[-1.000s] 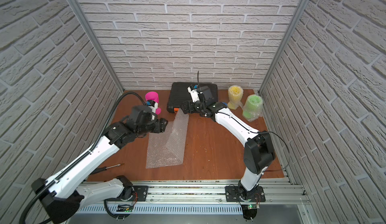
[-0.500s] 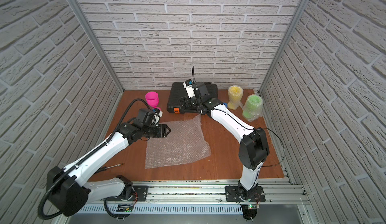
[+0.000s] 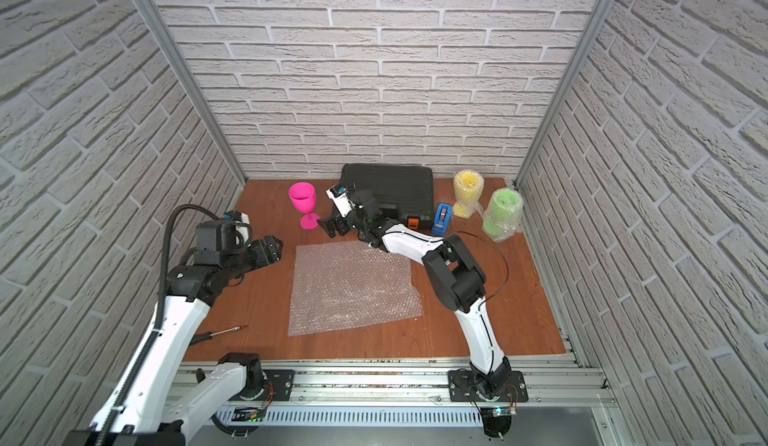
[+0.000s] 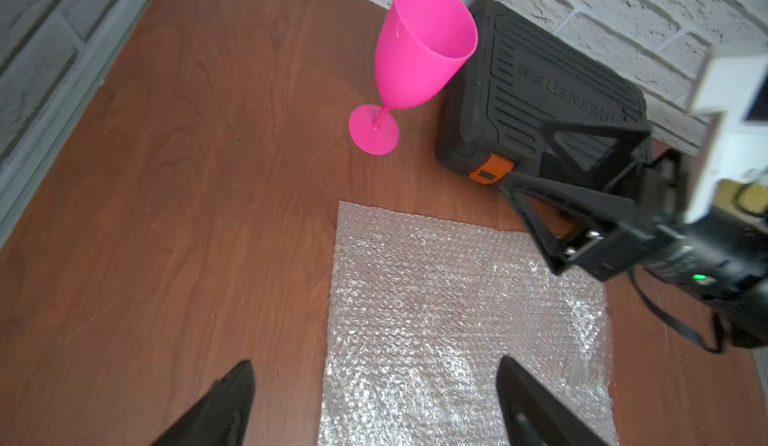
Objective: Wrap wine glasses in bubble wrap
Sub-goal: Pick up the wine glass at the center of the board.
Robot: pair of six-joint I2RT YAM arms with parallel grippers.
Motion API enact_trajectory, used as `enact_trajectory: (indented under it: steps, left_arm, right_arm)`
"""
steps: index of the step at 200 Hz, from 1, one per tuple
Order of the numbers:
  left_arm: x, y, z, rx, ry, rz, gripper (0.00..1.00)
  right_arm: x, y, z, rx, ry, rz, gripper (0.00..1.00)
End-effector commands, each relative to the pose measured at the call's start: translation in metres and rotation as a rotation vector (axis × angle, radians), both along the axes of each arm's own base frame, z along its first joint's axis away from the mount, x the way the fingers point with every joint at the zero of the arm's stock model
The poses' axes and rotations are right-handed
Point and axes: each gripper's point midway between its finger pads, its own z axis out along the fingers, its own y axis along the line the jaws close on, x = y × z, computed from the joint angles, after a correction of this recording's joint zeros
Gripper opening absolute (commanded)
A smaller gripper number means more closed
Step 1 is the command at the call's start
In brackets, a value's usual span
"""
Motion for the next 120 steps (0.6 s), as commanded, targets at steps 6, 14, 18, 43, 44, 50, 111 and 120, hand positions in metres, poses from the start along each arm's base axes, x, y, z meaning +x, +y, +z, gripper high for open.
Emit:
enact_trajectory:
  steps: [6,14,18,43,44,50,111,120]
  left_arm:
    - [0.003,0.008,-0.009,0.049,-0.003,0.004,0.89]
    - [0.009,0.01,-0.011,0.058,-0.017,0.01,0.88]
    - [0.013,0.01,-0.012,0.062,-0.031,0.007,0.88]
    - [0.048,-0.002,-0.02,0.037,-0.227,-0.055,0.85]
    - [0.05,-0.003,-0.019,0.036,-0.243,-0.058,0.85]
    - [0.057,-0.008,-0.021,0.033,-0.314,-0.084,0.85]
    - [0.111,-0.011,-0.031,0.23,-0.662,-0.175,0.9]
    - [0.119,-0.012,-0.034,0.246,-0.678,-0.189,0.9]
  right_arm:
    - [0.022,0.028,0.055,0.176,-0.199,-0.021,1.0]
    - [0.027,0.031,0.048,0.176,-0.202,-0.035,1.0]
    - [0.028,0.032,0.046,0.18,-0.204,-0.043,1.0]
    - [0.023,0.018,0.055,0.182,-0.221,-0.079,1.0]
    - [0.023,0.017,0.055,0.18,-0.222,-0.08,1.0]
    - [0.019,0.012,0.058,0.169,-0.226,-0.084,1.0]
    - [-0.024,-0.043,0.099,0.118,-0.264,-0.124,1.0]
    - [-0.033,-0.052,0.119,0.119,-0.286,-0.126,1.0]
